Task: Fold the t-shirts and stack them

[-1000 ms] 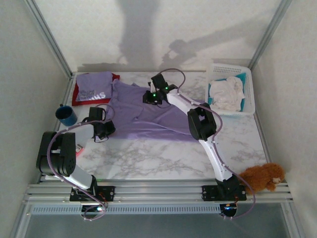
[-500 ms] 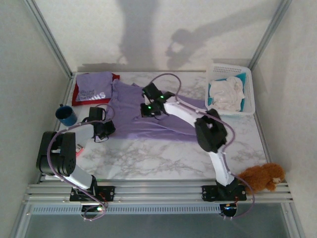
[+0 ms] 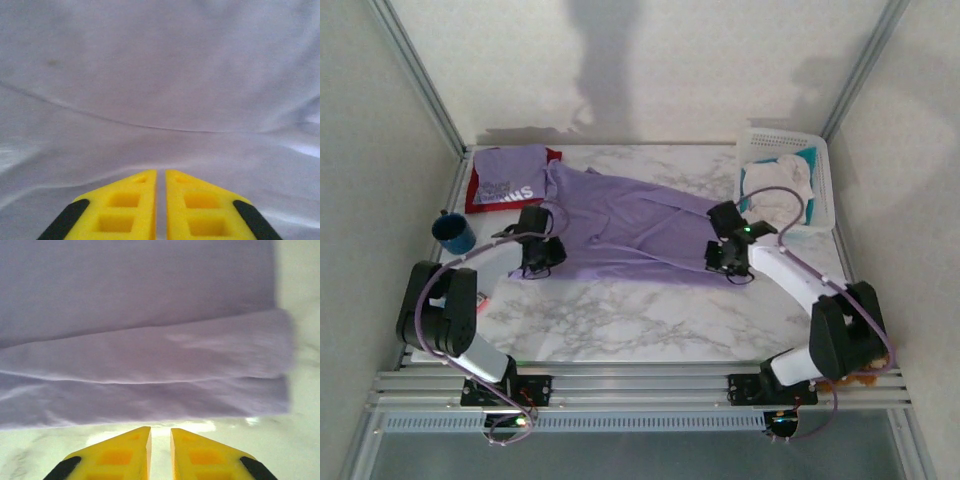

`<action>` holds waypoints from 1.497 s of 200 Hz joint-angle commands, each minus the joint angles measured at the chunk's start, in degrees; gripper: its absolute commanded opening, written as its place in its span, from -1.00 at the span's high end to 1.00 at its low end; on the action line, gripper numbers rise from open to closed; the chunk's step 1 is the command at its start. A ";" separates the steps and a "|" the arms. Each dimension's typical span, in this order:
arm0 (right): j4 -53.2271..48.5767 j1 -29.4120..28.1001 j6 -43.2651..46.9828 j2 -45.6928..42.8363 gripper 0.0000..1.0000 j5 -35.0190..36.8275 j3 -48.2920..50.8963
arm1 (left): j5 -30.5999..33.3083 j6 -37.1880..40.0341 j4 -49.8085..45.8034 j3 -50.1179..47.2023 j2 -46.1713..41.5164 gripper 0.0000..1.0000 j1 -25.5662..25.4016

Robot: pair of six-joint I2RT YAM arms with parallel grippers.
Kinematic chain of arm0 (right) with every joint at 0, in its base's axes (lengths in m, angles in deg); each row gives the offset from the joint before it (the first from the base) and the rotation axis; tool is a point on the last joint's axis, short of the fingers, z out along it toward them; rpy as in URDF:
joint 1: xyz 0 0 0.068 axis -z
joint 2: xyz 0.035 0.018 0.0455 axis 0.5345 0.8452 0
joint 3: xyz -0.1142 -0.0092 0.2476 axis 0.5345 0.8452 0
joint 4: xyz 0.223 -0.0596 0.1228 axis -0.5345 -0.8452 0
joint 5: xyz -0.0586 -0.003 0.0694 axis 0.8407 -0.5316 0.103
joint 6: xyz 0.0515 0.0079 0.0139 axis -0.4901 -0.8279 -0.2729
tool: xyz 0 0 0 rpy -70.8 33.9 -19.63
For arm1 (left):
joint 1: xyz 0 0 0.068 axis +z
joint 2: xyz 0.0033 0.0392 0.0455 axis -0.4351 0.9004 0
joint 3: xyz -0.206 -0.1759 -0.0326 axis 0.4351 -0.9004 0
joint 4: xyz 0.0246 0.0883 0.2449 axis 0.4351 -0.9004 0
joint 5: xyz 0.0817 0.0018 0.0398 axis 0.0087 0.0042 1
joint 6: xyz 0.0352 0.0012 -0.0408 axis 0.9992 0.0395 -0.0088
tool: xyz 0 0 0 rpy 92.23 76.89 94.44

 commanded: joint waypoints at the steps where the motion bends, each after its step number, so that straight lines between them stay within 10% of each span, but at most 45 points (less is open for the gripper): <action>1: -0.46 6.18 1.06 -3.57 0.62 0.08 3.99 | 5.55 -1.76 -4.86 5.79 0.32 0.74 -4.98; 106: 3.73 13.24 3.26 -5.10 0.69 -5.14 6.76 | -10.56 -6.32 4.09 27.06 25.77 1.00 -31.05; 299: 27.87 14.14 -3.54 2.33 1.00 -21.66 17.05 | -9.16 -3.77 -2.12 45.77 39.44 1.00 -33.84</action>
